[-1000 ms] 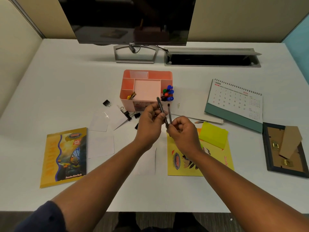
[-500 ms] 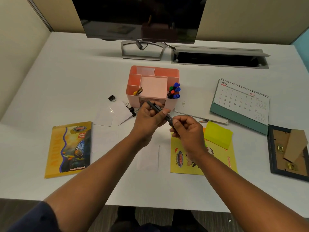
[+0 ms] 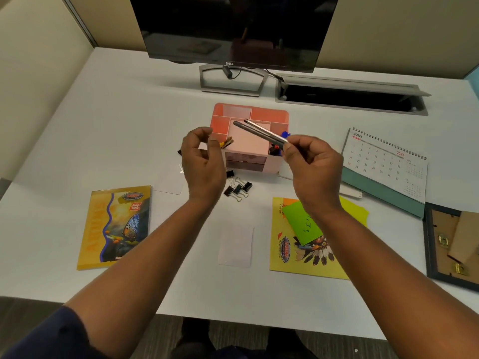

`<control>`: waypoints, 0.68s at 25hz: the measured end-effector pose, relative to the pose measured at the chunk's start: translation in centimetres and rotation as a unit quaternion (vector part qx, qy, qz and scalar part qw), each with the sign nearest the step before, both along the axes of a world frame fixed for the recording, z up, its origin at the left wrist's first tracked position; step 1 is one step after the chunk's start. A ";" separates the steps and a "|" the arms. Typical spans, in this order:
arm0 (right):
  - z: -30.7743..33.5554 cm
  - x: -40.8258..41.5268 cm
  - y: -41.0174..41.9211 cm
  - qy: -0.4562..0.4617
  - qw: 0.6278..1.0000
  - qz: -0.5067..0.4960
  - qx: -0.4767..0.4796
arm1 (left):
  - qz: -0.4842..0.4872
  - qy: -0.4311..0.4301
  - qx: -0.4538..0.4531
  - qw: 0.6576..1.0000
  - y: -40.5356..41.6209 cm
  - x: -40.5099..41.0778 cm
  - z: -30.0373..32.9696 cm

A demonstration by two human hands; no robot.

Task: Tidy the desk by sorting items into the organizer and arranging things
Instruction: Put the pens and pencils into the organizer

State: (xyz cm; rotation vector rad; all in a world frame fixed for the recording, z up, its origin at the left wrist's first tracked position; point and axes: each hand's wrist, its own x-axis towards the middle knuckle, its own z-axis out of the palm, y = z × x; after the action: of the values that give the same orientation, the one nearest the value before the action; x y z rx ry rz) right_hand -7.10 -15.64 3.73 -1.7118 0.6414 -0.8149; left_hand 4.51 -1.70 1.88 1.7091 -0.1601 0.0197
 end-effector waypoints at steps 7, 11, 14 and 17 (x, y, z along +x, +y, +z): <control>1.2 6.9 -0.7 0.121 0.909 0.114 -0.381 | -0.124 -0.165 0.396 0.895 1.5 3.7 -3.9; 1.0 11.3 -0.5 0.247 0.831 0.171 -0.468 | -0.133 -0.145 0.396 0.897 1.6 4.2 -4.6; 1.3 13.3 -0.2 0.328 0.787 0.207 -0.480 | -0.150 -0.137 0.384 0.901 1.9 4.2 -5.1; 1.5 14.4 0.6 0.384 0.750 0.237 -0.483 | -0.155 -0.131 0.380 0.902 2.1 4.1 -5.3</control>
State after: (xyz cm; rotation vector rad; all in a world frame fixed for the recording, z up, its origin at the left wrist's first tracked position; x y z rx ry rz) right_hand 7.31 -15.05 5.25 -3.0640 0.2253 0.0521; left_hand 8.65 0.41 -3.41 2.4371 -0.7167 -0.0592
